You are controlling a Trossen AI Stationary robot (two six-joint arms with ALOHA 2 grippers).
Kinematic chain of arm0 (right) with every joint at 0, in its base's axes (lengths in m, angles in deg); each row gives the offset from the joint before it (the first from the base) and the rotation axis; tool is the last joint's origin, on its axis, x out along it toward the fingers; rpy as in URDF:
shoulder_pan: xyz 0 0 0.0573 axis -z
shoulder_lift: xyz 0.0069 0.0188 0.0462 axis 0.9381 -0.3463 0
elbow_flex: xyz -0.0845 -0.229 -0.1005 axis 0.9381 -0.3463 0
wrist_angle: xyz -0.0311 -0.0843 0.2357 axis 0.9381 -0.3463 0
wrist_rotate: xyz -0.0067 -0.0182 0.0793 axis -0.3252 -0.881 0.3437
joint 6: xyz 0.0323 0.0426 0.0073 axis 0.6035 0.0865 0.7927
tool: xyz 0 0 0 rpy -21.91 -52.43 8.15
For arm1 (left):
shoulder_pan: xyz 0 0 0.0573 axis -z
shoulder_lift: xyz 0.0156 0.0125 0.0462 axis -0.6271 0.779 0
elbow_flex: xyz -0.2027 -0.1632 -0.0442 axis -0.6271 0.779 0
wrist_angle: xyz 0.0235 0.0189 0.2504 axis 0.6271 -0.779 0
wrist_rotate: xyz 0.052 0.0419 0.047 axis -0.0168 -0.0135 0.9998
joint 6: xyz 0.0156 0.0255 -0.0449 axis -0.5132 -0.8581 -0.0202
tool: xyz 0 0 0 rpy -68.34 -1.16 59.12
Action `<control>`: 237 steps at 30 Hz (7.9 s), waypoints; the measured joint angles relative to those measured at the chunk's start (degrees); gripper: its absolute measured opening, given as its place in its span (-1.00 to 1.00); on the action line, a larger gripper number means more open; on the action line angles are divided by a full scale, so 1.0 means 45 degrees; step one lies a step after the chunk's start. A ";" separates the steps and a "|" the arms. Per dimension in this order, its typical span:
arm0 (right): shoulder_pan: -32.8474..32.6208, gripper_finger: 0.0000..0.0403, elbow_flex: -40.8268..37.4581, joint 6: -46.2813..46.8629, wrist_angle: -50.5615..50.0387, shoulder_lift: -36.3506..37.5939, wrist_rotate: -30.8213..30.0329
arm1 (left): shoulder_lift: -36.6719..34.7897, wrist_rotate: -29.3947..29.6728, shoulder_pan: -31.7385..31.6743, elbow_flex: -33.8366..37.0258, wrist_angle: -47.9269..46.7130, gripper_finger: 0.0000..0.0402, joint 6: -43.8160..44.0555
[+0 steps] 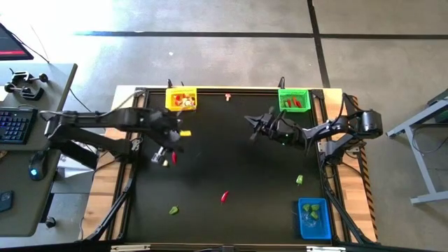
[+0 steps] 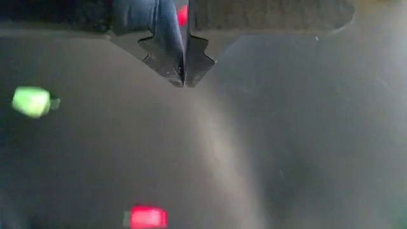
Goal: Sort produce into baskets
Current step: Put the red chili pepper into the green bin
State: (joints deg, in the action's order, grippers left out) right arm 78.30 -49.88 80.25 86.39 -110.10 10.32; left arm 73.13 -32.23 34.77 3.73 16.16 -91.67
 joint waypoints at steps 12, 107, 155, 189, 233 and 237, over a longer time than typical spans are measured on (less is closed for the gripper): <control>-0.0026 -1.00 0.0000 0.0003 0.0045 -0.0005 0.0000 | 0.3350 0.1888 0.1218 0.0000 -0.1847 -0.80 -0.2134; -0.1430 -1.00 0.0015 0.0846 -0.7324 0.2016 0.4295 | 1.2091 0.4427 0.6133 -0.5013 0.7103 -0.49 -0.9572; -0.2606 -1.00 -0.1183 -0.0020 -0.9098 0.5351 0.0395 | 1.1504 -0.0824 0.1102 -0.7708 0.6480 -1.00 -0.3777; -0.7512 -1.00 -0.2483 0.3827 -1.2052 0.9209 -0.5936 | 1.5461 -0.2365 -0.3324 -1.0208 1.7809 -1.00 0.3979; -0.9186 -1.00 -0.0199 0.5416 -1.5543 0.9199 -0.7811 | 2.1573 0.0797 -0.3648 -1.7563 1.7137 -1.00 0.7499; -0.9186 -1.00 -0.0199 0.5348 -1.5463 0.9199 -0.7818 | 2.1782 0.0882 -0.3689 -1.7554 1.7323 -1.00 0.7577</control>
State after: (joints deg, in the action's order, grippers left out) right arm 36.96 -50.78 104.32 16.81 -68.70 -24.86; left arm 171.15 -28.26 18.17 -75.27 94.12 -57.57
